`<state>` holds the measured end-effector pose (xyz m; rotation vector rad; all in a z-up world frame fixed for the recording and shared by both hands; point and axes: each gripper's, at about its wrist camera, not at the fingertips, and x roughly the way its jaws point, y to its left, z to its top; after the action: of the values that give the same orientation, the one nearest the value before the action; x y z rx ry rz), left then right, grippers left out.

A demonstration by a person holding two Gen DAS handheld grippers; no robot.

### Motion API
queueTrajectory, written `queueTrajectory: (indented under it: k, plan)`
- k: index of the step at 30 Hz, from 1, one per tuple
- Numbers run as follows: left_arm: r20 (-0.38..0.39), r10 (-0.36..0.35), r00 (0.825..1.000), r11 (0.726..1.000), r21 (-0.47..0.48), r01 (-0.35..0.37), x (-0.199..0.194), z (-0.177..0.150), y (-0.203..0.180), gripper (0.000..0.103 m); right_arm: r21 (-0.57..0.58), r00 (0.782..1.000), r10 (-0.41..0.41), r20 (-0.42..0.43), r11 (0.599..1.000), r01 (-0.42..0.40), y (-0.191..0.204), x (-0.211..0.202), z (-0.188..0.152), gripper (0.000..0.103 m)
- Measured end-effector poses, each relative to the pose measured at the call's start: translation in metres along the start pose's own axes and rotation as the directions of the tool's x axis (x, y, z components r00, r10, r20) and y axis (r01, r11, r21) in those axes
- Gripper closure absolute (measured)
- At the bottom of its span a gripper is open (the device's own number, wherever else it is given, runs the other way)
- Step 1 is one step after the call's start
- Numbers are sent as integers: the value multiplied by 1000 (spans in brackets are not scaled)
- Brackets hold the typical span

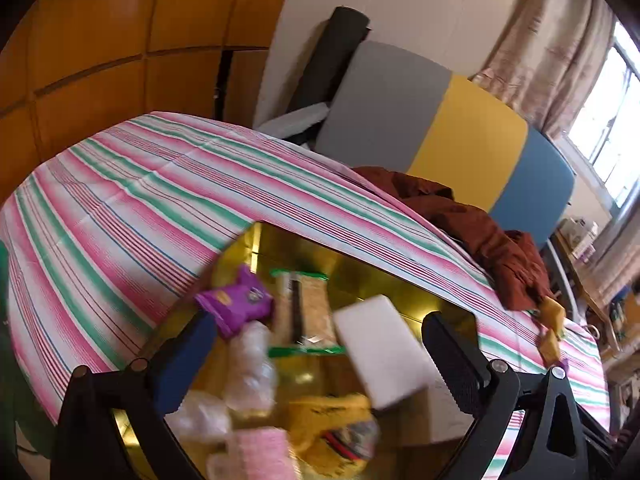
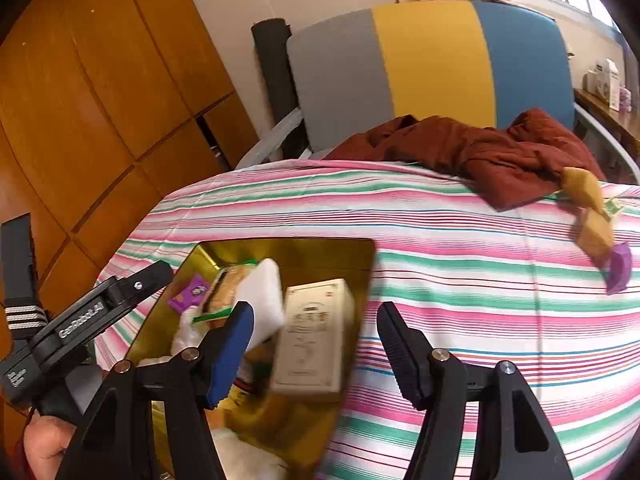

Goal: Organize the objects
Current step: 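Move both open grippers back toward the sponges and purple packet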

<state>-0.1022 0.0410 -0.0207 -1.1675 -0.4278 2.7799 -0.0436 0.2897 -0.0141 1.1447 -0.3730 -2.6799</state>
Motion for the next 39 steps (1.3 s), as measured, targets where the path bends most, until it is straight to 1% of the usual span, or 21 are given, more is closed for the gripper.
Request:
queueTrajectory:
  k: [3,8,10,16,21,24,30,32,34,39]
  plan:
    - [-10,-21,1000,999,28,22,-5,-7,-16,0,10,1000,-22,12,1000,22,-15,-9,-4,38]
    - [-32,-58,998,993,98,61,-10,-21,-48,0,28,995,-102,17,994,101,-44,-19,-11,38]
    - [-34,-68,997,990,121,72,-14,-27,-60,0,38,993,-121,16,992,120,-55,-23,-13,38]
    - [-39,-104,994,977,182,110,-23,-42,-93,0,32,979,-199,37,980,197,-84,-40,-23,38]
    - [-62,-115,991,966,227,126,-26,-57,-118,0,16,964,-259,62,966,258,-107,-53,-28,38]
    - [-74,-120,990,959,248,135,-26,-65,-132,0,31,958,-278,66,961,276,-124,-58,-29,38]
    - [-106,-120,987,947,286,146,-20,-82,-159,0,57,954,-292,71,956,288,-155,-64,-33,38]
    - [-117,-117,986,942,300,148,-17,-87,-169,0,65,948,-311,66,950,307,-167,-64,-32,38]
    - [-125,-125,984,934,319,159,-15,-92,-178,0,71,947,-315,63,948,311,-177,-64,-33,38]
    - [-160,-137,978,912,366,187,-5,-107,-203,0,91,935,-352,43,933,347,-209,-59,-33,38]
